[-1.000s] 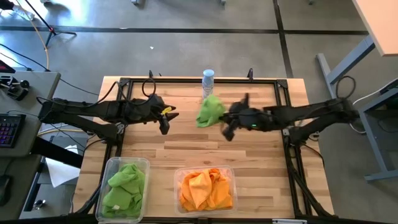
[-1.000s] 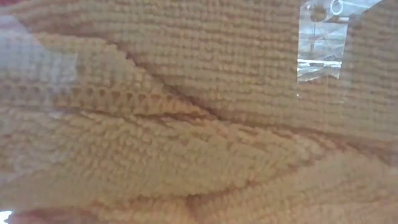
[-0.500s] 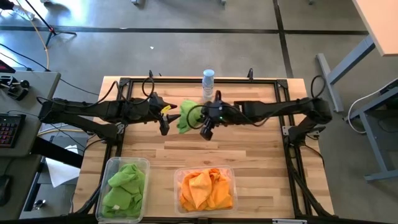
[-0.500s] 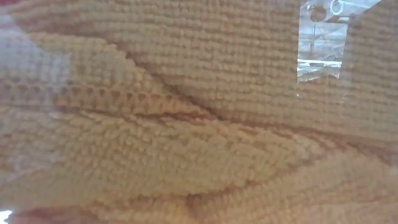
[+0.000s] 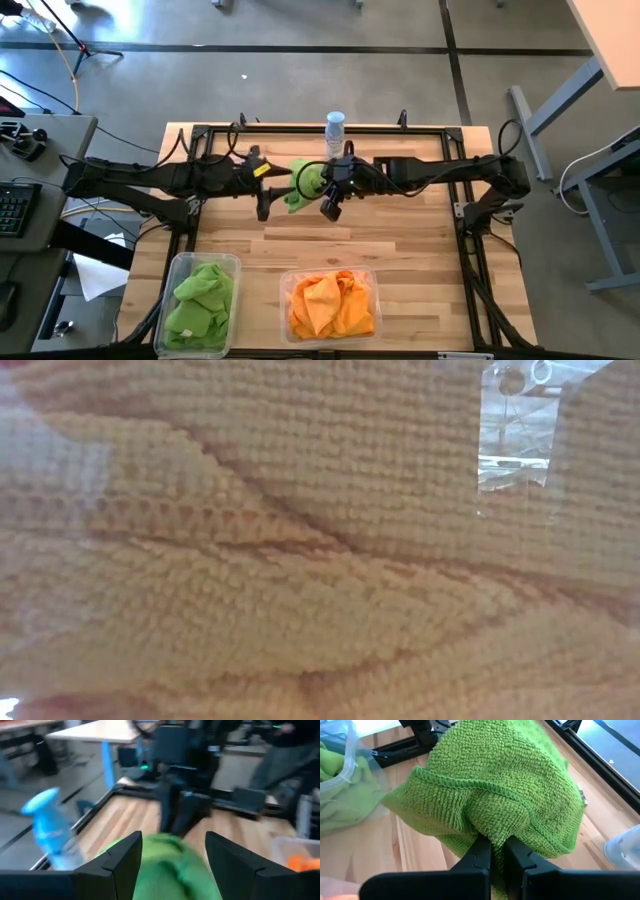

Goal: Sort microfiber towel by color & place in baskets
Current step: Put the green microfiber towel into the left transparent bin

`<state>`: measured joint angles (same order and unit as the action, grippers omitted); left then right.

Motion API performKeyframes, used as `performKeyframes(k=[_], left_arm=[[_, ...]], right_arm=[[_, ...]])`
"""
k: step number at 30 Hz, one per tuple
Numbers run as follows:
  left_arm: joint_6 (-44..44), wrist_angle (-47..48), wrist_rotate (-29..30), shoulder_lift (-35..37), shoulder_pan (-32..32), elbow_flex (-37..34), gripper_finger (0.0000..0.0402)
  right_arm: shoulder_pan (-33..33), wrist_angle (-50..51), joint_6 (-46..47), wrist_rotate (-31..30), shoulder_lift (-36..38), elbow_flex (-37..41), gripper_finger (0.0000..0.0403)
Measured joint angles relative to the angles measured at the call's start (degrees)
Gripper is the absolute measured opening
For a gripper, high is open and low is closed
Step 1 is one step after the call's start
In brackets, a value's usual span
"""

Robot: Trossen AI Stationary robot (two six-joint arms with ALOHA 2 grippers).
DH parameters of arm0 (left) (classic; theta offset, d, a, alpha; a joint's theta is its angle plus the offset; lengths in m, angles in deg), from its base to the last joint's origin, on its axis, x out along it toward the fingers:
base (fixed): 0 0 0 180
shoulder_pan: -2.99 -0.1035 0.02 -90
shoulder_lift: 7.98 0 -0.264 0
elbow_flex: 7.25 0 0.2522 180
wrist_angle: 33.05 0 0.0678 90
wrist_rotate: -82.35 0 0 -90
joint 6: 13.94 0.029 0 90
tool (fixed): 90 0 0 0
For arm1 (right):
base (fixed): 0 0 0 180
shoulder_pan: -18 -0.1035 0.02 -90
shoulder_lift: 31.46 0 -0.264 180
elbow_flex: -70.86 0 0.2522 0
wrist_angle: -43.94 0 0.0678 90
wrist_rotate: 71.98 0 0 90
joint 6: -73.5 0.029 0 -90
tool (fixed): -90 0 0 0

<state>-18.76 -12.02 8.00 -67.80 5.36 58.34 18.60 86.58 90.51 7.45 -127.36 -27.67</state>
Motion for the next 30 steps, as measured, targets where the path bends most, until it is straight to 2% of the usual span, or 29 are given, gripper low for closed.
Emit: performKeyframes(k=[2,9,16,23,27,30], left_arm=[[1.7,-0.7,-2.1,-1.0,0.0,0.1,0.0205],[6.7,2.4,-2.5,-8.0,0.0,5.4,0.0204],[11.1,11.5,-2.4,-16.2,-0.5,13.7,0.0204],[13.5,17.0,0.5,-21.9,-0.5,16.2,0.0204],[12.4,17.6,5.7,-23.8,0.1,16.3,0.0204],[13.0,17.8,6.6,-24.2,0.5,16.4,0.0204]], right_arm=[[0.0,-0.4,0.0,0.0,-0.1,0.0,0.0007],[0.0,-0.3,0.0,-0.1,-0.2,0.0,0.0008],[0.0,-0.3,1.0,0.1,-0.2,0.0,0.0008],[0.0,-0.1,0.6,1.3,-0.3,0.2,0.0008],[-0.2,-1.7,-0.6,3.1,-0.4,0.3,0.0007],[-0.4,-2.8,-2.0,3.3,-0.4,0.3,0.0007]])
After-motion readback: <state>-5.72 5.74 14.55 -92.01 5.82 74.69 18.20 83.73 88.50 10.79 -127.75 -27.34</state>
